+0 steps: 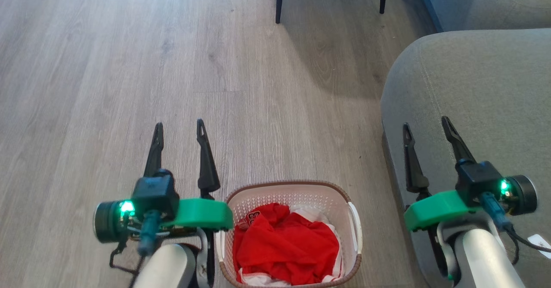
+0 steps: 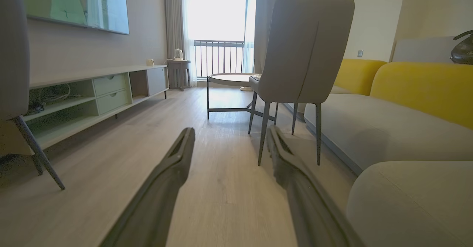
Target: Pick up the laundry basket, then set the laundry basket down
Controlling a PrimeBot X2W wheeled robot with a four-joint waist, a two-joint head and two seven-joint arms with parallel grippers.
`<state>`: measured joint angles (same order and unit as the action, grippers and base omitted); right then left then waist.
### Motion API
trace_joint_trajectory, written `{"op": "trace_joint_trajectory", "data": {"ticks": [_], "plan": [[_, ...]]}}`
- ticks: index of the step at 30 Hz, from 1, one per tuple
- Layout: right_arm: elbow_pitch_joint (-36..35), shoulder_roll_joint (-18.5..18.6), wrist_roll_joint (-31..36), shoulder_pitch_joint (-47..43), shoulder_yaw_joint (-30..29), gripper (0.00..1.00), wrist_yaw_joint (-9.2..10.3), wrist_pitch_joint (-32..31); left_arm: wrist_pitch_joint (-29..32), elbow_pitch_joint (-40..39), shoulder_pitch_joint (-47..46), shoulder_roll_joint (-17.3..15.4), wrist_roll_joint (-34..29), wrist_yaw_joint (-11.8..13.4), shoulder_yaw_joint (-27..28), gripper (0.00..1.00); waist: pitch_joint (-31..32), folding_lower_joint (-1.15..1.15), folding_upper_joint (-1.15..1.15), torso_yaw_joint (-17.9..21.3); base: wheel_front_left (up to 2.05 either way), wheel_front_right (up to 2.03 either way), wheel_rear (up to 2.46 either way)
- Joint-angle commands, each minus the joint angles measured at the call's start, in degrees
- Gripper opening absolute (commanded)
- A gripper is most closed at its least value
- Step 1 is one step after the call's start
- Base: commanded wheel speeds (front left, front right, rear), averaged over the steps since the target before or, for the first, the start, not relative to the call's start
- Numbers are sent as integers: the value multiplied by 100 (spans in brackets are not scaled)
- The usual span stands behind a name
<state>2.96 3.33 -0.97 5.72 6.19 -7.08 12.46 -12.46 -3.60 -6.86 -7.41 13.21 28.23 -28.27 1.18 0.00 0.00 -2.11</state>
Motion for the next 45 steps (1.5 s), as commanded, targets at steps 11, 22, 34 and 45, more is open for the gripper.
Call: {"op": "trace_joint_trajectory", "data": {"ticks": [11, 22, 34, 45], "plan": [[478, -43, 569, 188, 19, 100, -41, 253, -253, 954, 247, 445, 76, -1552, 1197, 100, -50, 0, 0, 25, 0, 0, 0], [1044, -45, 501, 227, -5, 100, -41, 253, -253, 954, 311, 452, 111, -1761, 1193, 100, -159, 0, 0, 93, 0, 0, 0], [1083, -45, 421, 283, 46, 100, -41, 253, -253, 1318, 202, 453, 119, -1904, 1099, 100, -337, 0, 0, 104, 0, 0, 0], [1830, -16, 498, 925, -37, 100, -41, 253, -253, 2013, -388, 453, 448, -1927, 756, 100, -1447, 0, 0, 43, 0, 0, 0]]}}
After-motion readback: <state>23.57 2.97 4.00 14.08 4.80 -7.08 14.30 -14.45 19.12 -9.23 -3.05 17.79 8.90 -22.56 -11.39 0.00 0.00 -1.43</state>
